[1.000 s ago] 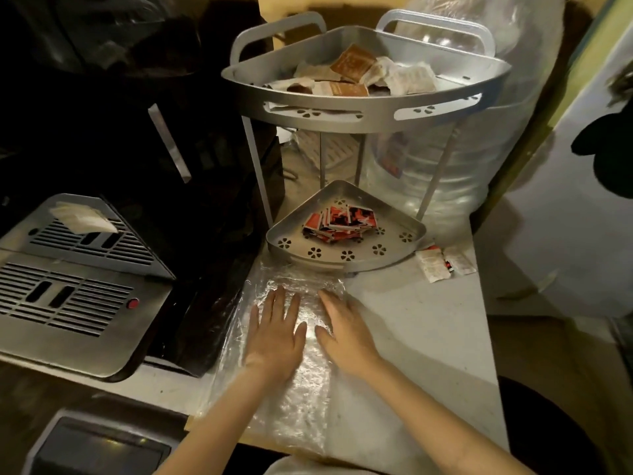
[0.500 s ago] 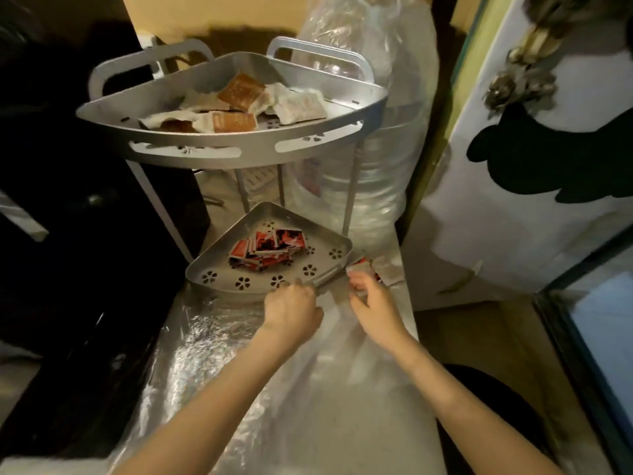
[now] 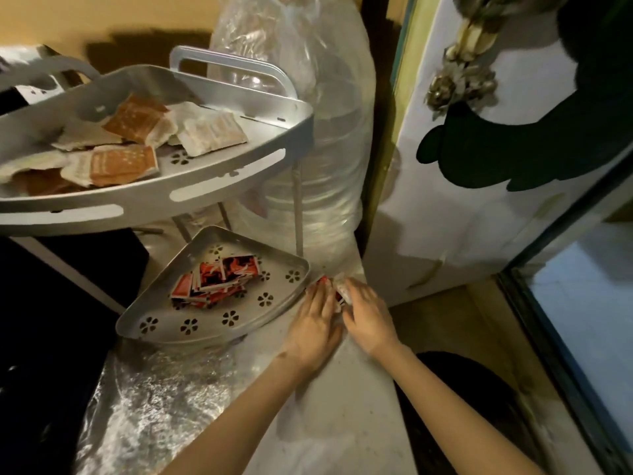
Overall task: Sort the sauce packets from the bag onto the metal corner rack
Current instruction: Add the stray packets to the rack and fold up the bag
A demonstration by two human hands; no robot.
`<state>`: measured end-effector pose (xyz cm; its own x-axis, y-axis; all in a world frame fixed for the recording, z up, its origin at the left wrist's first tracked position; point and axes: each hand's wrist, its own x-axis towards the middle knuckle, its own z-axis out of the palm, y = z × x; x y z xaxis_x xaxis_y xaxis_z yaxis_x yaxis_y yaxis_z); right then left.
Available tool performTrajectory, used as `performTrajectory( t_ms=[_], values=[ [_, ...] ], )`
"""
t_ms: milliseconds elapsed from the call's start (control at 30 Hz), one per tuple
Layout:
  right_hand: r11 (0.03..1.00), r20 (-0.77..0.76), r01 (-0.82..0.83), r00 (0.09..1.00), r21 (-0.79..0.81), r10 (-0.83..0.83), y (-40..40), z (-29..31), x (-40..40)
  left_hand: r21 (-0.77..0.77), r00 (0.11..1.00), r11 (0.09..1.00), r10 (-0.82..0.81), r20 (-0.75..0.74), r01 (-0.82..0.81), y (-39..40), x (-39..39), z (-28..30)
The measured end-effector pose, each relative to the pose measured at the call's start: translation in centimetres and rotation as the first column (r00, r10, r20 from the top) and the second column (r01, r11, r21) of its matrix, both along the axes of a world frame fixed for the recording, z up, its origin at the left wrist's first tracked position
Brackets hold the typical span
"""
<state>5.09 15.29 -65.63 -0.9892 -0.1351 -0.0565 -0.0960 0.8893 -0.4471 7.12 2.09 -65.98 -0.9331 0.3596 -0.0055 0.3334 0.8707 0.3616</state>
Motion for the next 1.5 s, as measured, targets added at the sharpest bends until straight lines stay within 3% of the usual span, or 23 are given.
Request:
performTrajectory(
  t_ms=[167, 367, 533, 633, 767, 933, 1100, 1233, 1400, 1500],
  values=[
    [0.995, -0.204, 0.034, 0.979, 0.097, -0.013, -0.2, -0.3, 0.9, -0.006, 0.997, 1.000, 0.005, -0.076, -0.005, 0.6, -0.5, -0.2],
    [0.988, -0.253, 0.123, 0.963, 0.091, -0.097, -0.3, 2.9, 1.9, -0.058, 1.000, 0.998, 0.017, -0.013, -0.017, -0.3, -0.5, 2.4],
    [0.948, -0.216, 0.147, 0.953, -0.281, -0.212, -1.0, 6.7, 3.4, 0.130, 0.993, 0.989, 0.084, -0.082, -0.073, -1.0, 0.7, 7.1],
    [0.906, -0.249, 0.088, 0.946, -0.414, -0.206, -1.7, 9.6, 3.9, 0.245, 0.985, 0.968, 0.085, -0.150, -0.046, -1.8, 1.7, 11.0],
    [0.847, -0.298, -0.010, 0.938, -0.531, -0.175, -2.5, 14.3, 3.7, 0.298, 0.956, 0.954, 0.079, -0.284, 0.010, -3.1, 2.9, 16.5],
    [0.772, -0.470, -0.225, 0.876, -0.595, -0.107, -4.4, 21.7, 3.6, 0.406, 0.900, 0.908, 0.089, -0.427, 0.103, -5.6, 4.4, 24.0],
    [0.745, -0.645, -0.357, 0.754, -0.563, -0.126, -7.3, 26.7, 2.7, 0.479, 0.825, 0.867, 0.169, -0.540, 0.136, -9.1, 4.5, 29.3],
    [0.829, -0.738, -0.347, 0.665, -0.438, -0.112, -10.0, 28.5, 0.7, 0.461, 0.747, 0.881, 0.234, -0.622, 0.108, -12.0, 2.9, 30.9],
    [0.932, -0.604, -0.282, 0.791, -0.226, 0.093, -11.7, 28.3, -1.9, 0.183, 0.722, 0.983, 0.145, -0.676, -0.027, -14.2, 0.2, 29.5],
    [0.955, -0.482, -0.289, 0.847, -0.060, 0.226, -11.7, 28.4, -2.3, 0.058, 0.819, 0.992, 0.127, -0.559, -0.115, -14.8, -1.0, 29.1]
  ],
)
